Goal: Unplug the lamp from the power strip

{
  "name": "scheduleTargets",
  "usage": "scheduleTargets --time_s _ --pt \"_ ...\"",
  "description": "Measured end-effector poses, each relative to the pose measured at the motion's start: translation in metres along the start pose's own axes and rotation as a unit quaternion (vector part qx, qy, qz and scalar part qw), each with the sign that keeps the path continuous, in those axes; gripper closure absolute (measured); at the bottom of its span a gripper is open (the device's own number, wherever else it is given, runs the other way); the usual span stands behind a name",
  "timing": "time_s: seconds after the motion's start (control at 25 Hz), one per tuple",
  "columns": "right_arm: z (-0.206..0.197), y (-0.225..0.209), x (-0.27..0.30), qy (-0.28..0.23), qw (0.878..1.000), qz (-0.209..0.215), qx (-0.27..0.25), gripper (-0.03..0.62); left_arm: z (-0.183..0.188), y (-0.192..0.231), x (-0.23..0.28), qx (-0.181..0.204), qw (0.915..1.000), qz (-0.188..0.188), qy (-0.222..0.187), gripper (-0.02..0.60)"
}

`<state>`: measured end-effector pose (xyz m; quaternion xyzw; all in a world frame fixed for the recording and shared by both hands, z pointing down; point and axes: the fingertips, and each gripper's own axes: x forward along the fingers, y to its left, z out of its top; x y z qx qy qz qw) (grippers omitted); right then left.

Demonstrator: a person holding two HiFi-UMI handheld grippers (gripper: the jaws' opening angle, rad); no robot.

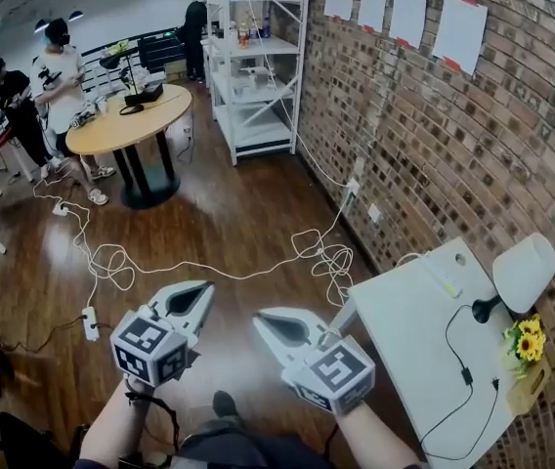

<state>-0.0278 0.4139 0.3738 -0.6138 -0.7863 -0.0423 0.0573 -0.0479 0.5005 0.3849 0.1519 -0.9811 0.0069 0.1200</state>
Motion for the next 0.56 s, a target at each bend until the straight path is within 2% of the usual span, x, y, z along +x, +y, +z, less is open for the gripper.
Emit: scheduleTargets --time_s 0.12,0.28,0.56 --pt "0.006 -0.005 0.045 0.006 1.000 0.004 -0.003 0.595 0.001 0.044 0.003 -0.012 0.9999 0.001 -0.007 0.574" --pt "0.014 -0.003 0.102 0.009 1.000 0.019 -0.005 0.595 -0.001 0.100 0.002 -0.006 0.9999 0.010 -0.008 0.574" --pt "0.021 -0.006 0.165 0.023 0.999 0.039 -0.003 0.595 0.003 0.153 -0.002 -0.023 0.9997 0.012 -0.005 0.574"
